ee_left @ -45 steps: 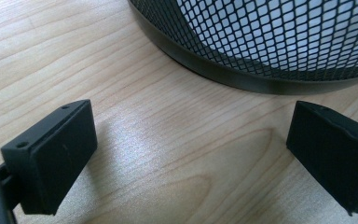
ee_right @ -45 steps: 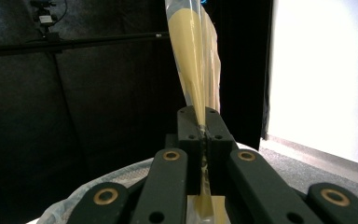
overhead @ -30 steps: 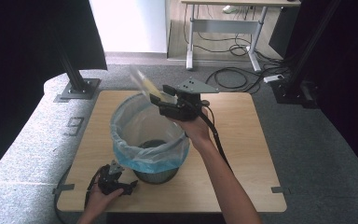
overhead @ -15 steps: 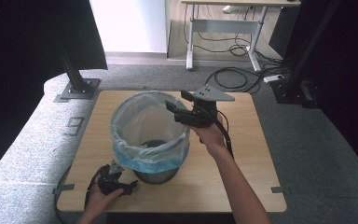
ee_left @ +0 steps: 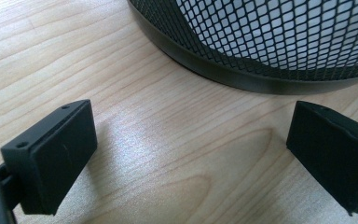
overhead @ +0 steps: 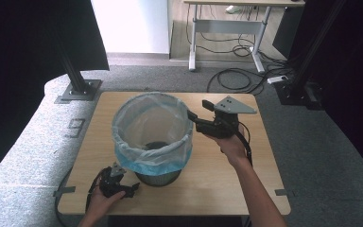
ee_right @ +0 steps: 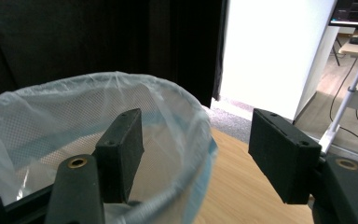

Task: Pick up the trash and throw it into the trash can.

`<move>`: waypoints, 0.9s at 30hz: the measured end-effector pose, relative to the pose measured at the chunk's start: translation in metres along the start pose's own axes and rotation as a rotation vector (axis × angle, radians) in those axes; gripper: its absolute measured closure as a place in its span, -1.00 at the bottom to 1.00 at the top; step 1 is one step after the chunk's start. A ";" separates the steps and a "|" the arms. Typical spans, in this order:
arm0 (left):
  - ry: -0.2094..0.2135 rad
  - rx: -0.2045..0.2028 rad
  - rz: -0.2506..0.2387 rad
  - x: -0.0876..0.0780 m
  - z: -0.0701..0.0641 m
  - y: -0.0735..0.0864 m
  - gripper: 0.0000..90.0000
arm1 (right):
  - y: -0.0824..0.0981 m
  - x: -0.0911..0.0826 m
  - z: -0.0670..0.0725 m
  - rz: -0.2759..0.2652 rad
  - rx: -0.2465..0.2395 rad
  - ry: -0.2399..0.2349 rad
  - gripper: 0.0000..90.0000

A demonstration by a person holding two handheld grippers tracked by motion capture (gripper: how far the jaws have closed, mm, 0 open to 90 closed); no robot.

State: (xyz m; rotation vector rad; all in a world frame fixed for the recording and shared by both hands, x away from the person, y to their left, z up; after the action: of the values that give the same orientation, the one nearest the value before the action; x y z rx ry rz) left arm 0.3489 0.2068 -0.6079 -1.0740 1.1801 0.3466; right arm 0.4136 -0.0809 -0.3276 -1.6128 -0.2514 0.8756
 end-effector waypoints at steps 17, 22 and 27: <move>0.001 0.001 0.000 0.000 0.000 0.000 -0.97 | 0.067 -0.022 -0.040 0.036 0.086 0.033 -0.23; 0.001 0.001 0.000 0.000 0.000 0.000 -0.97 | 0.080 -0.022 -0.046 0.045 0.116 0.033 -0.23; 0.000 0.001 0.000 0.000 0.000 0.000 -0.97 | 0.091 -0.022 -0.050 0.044 0.137 0.033 -0.23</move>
State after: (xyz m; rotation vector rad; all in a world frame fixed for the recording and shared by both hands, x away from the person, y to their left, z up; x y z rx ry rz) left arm 0.3490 0.2068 -0.6079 -1.0731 1.1805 0.3456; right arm 0.4035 -0.1551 -0.4023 -1.5087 -0.1299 0.8799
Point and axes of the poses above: each handheld gripper's, and its own axes: x roughly forward along the jaws, y roughly out of its underside, z roughly to its left, the point moved 8 cm from there along x, roughly forward along the jaws, and after that the axes turned 12 degrees about z, right-handed, at the moved point
